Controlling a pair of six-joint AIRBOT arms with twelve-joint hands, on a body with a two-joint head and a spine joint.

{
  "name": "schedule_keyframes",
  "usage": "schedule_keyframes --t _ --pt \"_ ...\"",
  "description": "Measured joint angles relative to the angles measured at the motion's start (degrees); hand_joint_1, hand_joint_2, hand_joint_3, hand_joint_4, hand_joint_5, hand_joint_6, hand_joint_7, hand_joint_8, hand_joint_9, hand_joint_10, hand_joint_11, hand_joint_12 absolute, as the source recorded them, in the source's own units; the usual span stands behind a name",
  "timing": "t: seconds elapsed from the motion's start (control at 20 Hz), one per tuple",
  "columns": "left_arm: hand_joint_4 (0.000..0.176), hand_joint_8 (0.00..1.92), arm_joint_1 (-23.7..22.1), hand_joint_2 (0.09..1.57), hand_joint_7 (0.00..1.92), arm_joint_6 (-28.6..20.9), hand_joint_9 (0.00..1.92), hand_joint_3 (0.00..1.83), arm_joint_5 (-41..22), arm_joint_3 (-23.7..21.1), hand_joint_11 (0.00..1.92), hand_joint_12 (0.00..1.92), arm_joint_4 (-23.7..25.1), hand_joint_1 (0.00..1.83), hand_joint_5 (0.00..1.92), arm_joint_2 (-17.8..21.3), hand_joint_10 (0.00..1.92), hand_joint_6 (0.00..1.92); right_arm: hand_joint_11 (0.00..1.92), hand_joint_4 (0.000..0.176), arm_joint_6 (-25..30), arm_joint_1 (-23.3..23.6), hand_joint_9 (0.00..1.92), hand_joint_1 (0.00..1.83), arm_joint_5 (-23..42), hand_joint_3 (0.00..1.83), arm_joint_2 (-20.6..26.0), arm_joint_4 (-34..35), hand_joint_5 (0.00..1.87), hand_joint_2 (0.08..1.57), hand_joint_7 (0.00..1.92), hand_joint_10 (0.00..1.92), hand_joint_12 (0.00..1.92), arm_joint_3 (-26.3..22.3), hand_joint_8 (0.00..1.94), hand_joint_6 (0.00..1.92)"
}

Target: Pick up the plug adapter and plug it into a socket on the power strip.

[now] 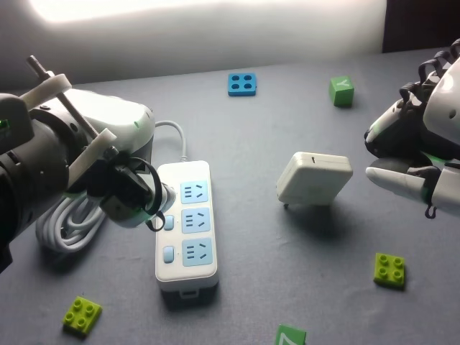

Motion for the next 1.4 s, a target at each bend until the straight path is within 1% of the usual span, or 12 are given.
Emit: schedule_keyframes --t 0.05,0.1,0.3,0.45,0.6,0.85,0.95,1.0,1.1,1.2,1.25,1.4 --pt "0.0 0.01 0.0 1.19 0.07 0.0 0.06 0.04 0.0 0.0 0.0 0.26 0.0 0.0 0.06 0.0 0.02 0.01 0.0 0.0 0.0 0.0 0.06 0.06 0.0 0.04 0.0 0.0 0.07 1.11 0.07 0.02 0.13 0.0 0.01 0.02" --pt "0.0 0.01 0.0 1.2 0.08 0.0 0.07 0.01 -0.1 0.0 0.0 0.28 0.0 0.0 0.07 0.1 0.01 0.01 0.0 0.0 -0.2 0.0 0.08 0.09 -0.3 0.0 0.1 0.0 0.08 1.13 0.09 0.0 0.17 0.0 0.0 0.0" --pt "0.0 0.0 0.3 1.21 0.1 -0.7 0.09 0.0 -0.5 -0.6 0.0 0.32 0.6 0.0 0.09 0.2 0.0 0.0 0.0 0.0 0.0 0.6 0.08 0.34 -1.9 0.01 0.2 0.1 0.09 1.22 0.09 0.0 0.24 0.0 0.0 0.0" --pt "0.0 0.0 1.8 1.21 0.07 -2.2 0.06 0.0 -2.2 -3.1 0.0 0.23 -0.7 0.0 0.07 0.3 0.0 0.0 0.0 0.0 -2.6 4.0 0.06 0.49 -8.4 0.01 -0.2 6.6 0.04 1.27 0.05 0.0 0.21 -0.1 0.0 0.0" --pt "0.0 0.01 3.3 1.2 0.09 -3.4 0.08 0.0 -2.4 -5.6 0.0 0.31 -0.3 0.0 0.09 0.3 0.01 0.01 0.0 0.0 -6.9 9.6 0.07 0.83 -18.3 0.0 -3.0 14.7 0.06 1.2 0.07 0.0 0.24 2.1 0.0 0.01" --pt "0.0 0.0 5.4 1.21 0.11 -6.3 0.11 0.0 -5.6 -7.0 0.0 0.35 -0.5 0.0 0.1 -1.4 0.0 0.0 0.0 0.0 -6.8 12.5 0.05 0.96 -28.1 0.0 -10.0 27.4 0.08 1.21 0.04 0.0 0.24 10.3 0.0 0.0" --pt "0.0 0.0 6.2 1.21 0.12 -7.6 0.13 0.0 -6.3 -6.8 0.0 0.4 0.1 0.0 0.11 -3.5 0.0 0.0 0.0 0.0 -4.0 12.7 0.06 0.95 -29.0 0.0 -12.7 27.7 0.09 1.22 0.04 0.0 0.34 13.2 0.0 0.0" --pt "0.0 0.0 7.0 1.21 0.09 -9.0 0.11 0.0 -6.5 -6.4 0.0 0.34 0.3 0.0 0.1 -5.2 0.0 0.0 0.0 0.0 -0.6 13.1 0.08 0.96 -29.7 0.0 -14.9 27.8 0.13 1.21 0.08 0.01 0.38 15.5 0.01 0.01" --pt "0.0 0.0 8.2 1.2 0.12 -11.1 0.14 0.0 -7.0 -6.4 0.0 0.41 0.0 0.0 0.13 -7.4 0.0 0.0 0.0 0.0 4.3 13.0 0.08 0.98 -31.3 0.0 -18.1 27.7 0.14 1.2 0.08 0.0 0.35 19.3 0.0 0.01" --pt "0.0 0.01 9.7 1.2 0.14 -13.6 0.16 0.0 -8.0 -6.4 0.0 0.47 1.3 0.0 0.17 -9.1 0.01 0.01 0.0 0.0 5.9 12.5 0.11 0.97 -32.5 0.0 -20.7 27.7 0.16 1.2 0.12 0.01 0.39 22.5 0.01 0.0" --pt "0.0 0.0 10.4 1.2 0.13 -14.4 0.15 0.0 -8.7 -6.5 0.0 0.44 1.9 0.0 0.16 -9.8 0.0 0.0 0.0 0.0 6.5 12.2 0.08 0.93 -32.7 0.01 -22.0 27.7 0.12 1.23 0.08 0.0 0.31 24.0 0.0 0.0" --pt "0.0 0.0 13.0 1.2 0.13 -18.0 0.14 0.0 -9.4 -7.0 0.0 0.43 2.2 0.0 0.14 -10.7 0.0 0.0 0.0 0.0 9.4 12.2 0.11 0.99 -34.4 0.0 -25.0 27.6 0.16 1.21 0.12 0.01 0.42 27.5 0.01 0.01"
